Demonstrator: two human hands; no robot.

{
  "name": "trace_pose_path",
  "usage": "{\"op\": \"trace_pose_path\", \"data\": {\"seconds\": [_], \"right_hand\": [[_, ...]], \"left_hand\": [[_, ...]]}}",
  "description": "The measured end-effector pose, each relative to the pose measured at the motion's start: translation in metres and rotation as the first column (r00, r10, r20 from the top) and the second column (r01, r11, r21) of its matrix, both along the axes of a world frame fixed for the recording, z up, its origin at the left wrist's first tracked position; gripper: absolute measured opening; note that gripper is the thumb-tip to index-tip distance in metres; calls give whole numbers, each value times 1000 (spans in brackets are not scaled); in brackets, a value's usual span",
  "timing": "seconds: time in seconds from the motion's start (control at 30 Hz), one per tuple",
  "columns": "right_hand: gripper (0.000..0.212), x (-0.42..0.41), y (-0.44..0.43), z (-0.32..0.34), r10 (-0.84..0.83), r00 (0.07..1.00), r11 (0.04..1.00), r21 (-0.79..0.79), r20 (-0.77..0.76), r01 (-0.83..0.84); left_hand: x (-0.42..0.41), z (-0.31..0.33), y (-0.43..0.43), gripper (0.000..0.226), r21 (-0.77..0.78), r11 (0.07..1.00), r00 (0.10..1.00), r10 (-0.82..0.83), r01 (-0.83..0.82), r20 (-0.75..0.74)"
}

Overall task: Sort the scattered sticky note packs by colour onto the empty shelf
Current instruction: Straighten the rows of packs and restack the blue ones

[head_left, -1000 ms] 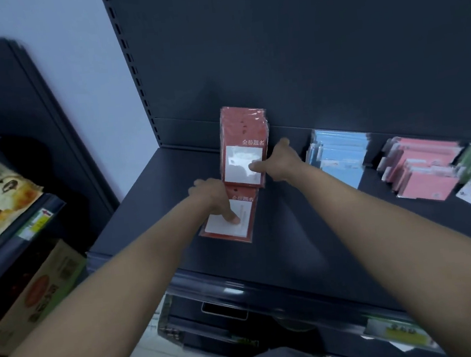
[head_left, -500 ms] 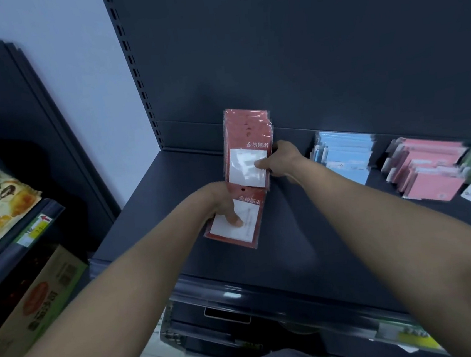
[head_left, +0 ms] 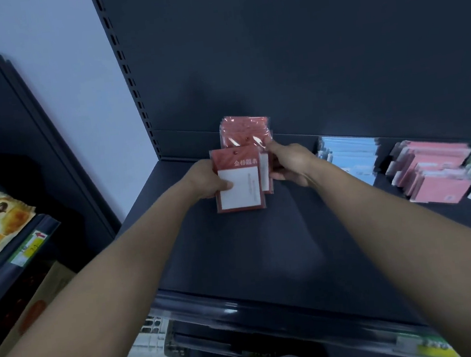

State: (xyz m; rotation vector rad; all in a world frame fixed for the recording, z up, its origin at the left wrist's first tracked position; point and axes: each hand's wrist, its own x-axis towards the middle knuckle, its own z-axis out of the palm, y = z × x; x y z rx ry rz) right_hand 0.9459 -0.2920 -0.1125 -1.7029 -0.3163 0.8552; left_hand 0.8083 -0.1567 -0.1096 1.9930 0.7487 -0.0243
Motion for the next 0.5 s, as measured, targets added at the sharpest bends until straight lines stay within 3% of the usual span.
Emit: {"op": "trace_pose_path", "data": {"seconds": [0.07, 0.13, 0.23, 0.3, 0.37, 0.5], "right_hand": [[36, 0, -4, 3, 89, 996, 996, -2, -14, -89], [24, 0, -6, 2, 183, 983, 979, -90, 21, -181], [39, 0, -5, -4, 229, 964, 950, -248, 132, -192], [38, -3, -2, -7, 267, 951, 931, -297, 154, -214], [33, -1, 1, -10, 292, 940, 915, -338, 176, -221], [42, 3, 5, -8, 303, 935, 900, -380, 186, -216]], "left_hand": [[11, -4, 2, 30, 43, 999, 997, 20, -23, 77], [21, -9, 5, 41, 94, 992, 990, 69, -81, 126], [35, -18, 16, 92, 116, 987, 990, 102, -113, 97], [41, -21, 23, 112, 9, 999, 996, 47, -48, 78], [47, -23, 31, 105, -149, 988, 993, -13, 31, 119], [52, -23, 39, 79, -280, 943, 976, -134, 179, 173]]}}
